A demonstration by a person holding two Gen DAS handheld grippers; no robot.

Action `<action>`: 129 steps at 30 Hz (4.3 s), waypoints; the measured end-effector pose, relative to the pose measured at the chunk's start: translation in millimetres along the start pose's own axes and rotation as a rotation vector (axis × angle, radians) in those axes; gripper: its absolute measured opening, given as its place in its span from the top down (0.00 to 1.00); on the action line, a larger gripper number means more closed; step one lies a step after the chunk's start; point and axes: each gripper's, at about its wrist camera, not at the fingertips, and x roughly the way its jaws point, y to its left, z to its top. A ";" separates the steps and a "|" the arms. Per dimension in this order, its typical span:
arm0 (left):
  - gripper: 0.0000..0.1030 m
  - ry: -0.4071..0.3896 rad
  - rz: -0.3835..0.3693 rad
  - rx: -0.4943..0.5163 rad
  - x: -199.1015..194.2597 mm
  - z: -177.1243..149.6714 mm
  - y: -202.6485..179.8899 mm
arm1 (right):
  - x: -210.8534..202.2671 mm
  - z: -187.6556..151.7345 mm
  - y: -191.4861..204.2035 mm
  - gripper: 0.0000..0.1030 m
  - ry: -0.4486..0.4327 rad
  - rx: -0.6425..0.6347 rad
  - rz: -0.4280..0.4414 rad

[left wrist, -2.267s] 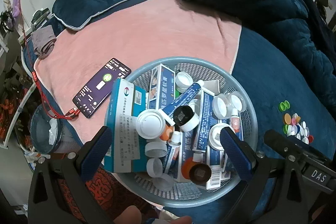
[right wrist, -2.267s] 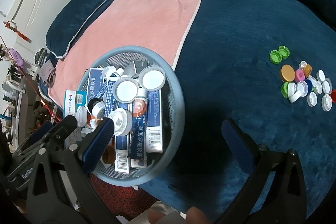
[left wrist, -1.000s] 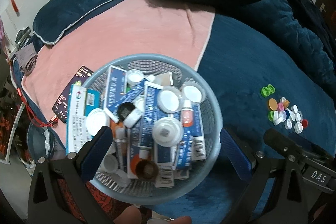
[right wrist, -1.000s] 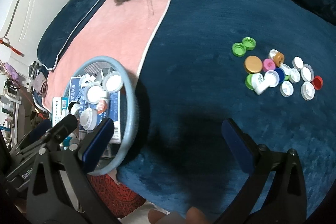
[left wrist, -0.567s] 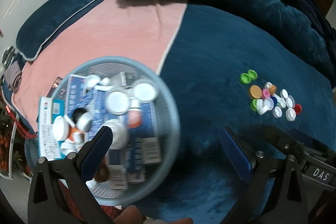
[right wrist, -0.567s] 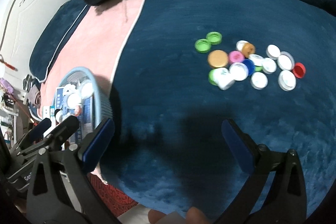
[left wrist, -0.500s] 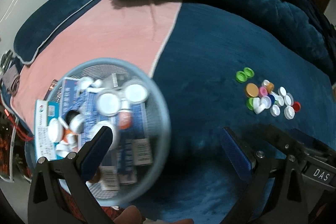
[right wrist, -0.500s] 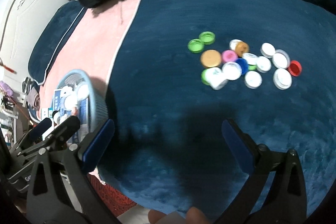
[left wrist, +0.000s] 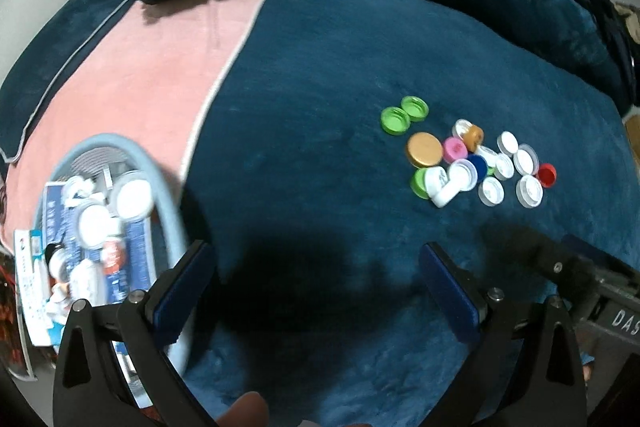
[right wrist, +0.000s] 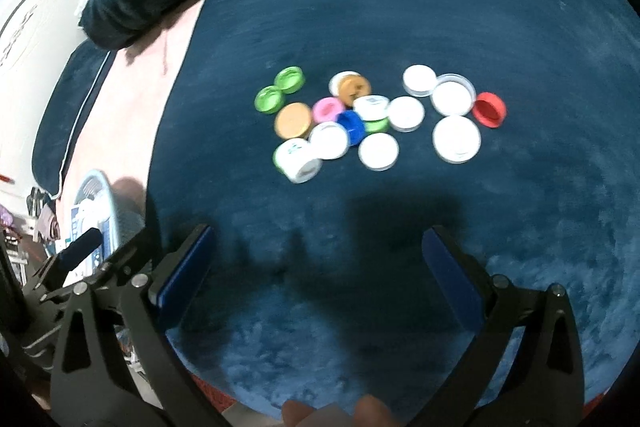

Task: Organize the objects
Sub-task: 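Move both grippers back from the basket to the cap pile, then grasp a white cap with the left gripper while the right gripper grasps a QR-printed cap, then carry both held caps over the blue mesh basket, then open the left gripper over the basket while the right gripper releases its cap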

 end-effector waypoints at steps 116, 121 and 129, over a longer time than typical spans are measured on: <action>0.70 -0.147 -0.063 -0.305 -66.5 -47.7 239.7 | 29.3 -48.8 251.1 0.70 0.067 -0.445 0.202; 0.70 -0.166 -0.024 -0.335 -63.2 -50.4 258.1 | 35.0 -54.6 278.0 0.70 0.075 -0.476 0.233; 0.70 -0.165 -0.011 -0.372 -56.5 -50.2 276.1 | 47.7 -57.6 294.4 0.70 0.114 -0.468 0.267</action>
